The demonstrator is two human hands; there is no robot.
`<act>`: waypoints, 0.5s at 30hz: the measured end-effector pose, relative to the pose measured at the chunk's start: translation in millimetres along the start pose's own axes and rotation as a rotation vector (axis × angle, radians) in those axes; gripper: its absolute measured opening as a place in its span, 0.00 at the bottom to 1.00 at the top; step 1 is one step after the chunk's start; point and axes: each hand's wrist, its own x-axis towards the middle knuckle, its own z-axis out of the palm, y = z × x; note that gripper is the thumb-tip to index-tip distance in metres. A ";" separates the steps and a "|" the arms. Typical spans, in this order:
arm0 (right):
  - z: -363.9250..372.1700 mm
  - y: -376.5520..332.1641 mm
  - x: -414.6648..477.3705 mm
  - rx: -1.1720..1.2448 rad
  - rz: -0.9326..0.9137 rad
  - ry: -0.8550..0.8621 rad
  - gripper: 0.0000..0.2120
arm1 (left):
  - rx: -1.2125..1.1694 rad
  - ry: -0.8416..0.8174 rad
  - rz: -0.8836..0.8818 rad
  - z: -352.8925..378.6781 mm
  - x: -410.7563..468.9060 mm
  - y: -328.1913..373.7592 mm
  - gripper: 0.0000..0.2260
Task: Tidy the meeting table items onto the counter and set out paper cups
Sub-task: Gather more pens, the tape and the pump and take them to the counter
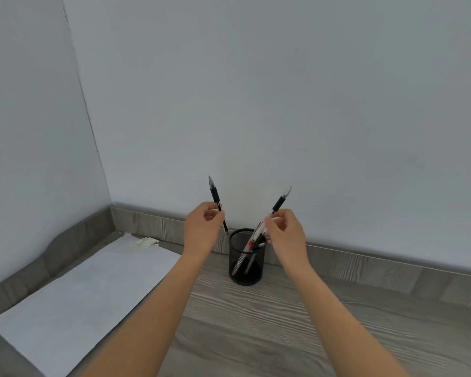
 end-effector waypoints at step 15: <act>2.4 44.2 8.9 -0.358 0.024 0.002 0.09 | 0.262 -0.260 0.058 46.7 14.3 -31.7 0.07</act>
